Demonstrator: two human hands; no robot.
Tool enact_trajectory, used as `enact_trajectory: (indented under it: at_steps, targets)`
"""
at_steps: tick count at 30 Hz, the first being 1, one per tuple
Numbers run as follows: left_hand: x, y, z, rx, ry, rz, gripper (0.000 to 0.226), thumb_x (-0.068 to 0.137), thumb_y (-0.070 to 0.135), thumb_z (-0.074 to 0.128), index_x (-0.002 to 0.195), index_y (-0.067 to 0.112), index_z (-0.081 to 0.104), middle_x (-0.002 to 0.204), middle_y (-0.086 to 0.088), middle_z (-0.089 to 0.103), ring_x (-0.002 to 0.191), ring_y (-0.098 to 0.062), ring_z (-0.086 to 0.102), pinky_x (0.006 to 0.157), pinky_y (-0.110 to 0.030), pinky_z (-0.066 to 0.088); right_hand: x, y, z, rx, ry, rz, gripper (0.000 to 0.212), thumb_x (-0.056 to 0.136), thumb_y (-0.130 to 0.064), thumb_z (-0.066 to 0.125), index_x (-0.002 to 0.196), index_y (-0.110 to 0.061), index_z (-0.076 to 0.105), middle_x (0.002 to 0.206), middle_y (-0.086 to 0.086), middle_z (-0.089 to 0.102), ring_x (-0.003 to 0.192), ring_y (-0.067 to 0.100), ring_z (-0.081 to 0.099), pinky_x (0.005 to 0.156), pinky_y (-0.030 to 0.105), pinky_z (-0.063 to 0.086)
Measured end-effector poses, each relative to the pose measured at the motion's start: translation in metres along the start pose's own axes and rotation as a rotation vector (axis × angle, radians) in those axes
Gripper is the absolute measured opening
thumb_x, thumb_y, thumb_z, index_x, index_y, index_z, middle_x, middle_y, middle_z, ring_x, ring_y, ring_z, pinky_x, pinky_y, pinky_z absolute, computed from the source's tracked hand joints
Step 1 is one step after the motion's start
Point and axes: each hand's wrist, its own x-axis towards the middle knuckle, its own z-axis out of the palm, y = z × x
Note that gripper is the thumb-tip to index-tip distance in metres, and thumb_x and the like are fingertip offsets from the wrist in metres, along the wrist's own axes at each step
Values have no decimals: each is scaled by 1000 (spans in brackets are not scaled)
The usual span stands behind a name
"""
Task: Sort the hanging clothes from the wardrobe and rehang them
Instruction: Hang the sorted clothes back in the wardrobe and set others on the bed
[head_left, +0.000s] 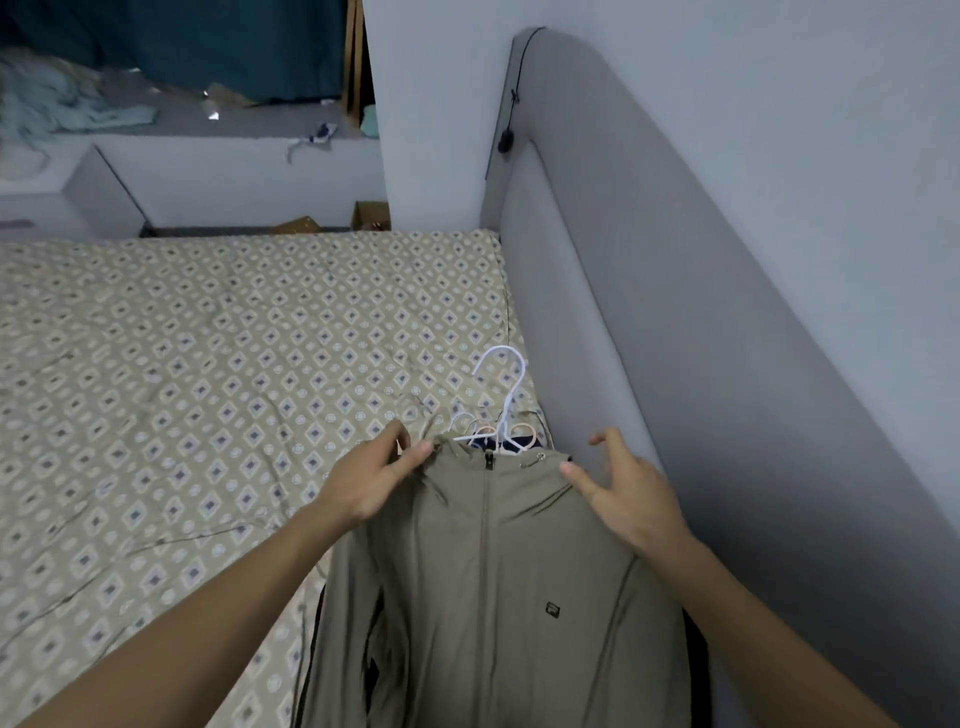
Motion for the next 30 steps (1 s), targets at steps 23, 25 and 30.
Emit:
enact_trajectory:
  at_steps: [23, 25, 30]
  targets:
    - [-577, -7, -222, 97, 1141, -331, 53, 101, 61, 48, 77, 15, 52, 73, -1, 47, 70, -16, 48, 68, -43, 41, -276, -419, 1, -67, -73, -1350, 56, 83, -83, 48, 123, -46, 61, 82, -15, 64, 91, 17, 66, 74, 36, 46]
    - [-635, -18, -219, 101, 1246, -413, 54, 99, 63, 48, 77, 13, 52, 73, -1, 49, 71, -18, 49, 68, -40, 41, -317, -452, 26, -79, -123, -1460, 49, 85, -82, 48, 111, -45, 67, 94, -19, 68, 95, 12, 64, 74, 34, 45]
    - [-776, -53, -201, 192, 1431, -600, 42, 98, 66, 45, 74, 32, 50, 76, 8, 51, 75, -11, 52, 67, -38, 42, -436, -526, 105, -30, -245, -1690, 47, 89, -77, 48, 79, -33, 62, 76, -15, 59, 76, 5, 55, 69, 36, 47]
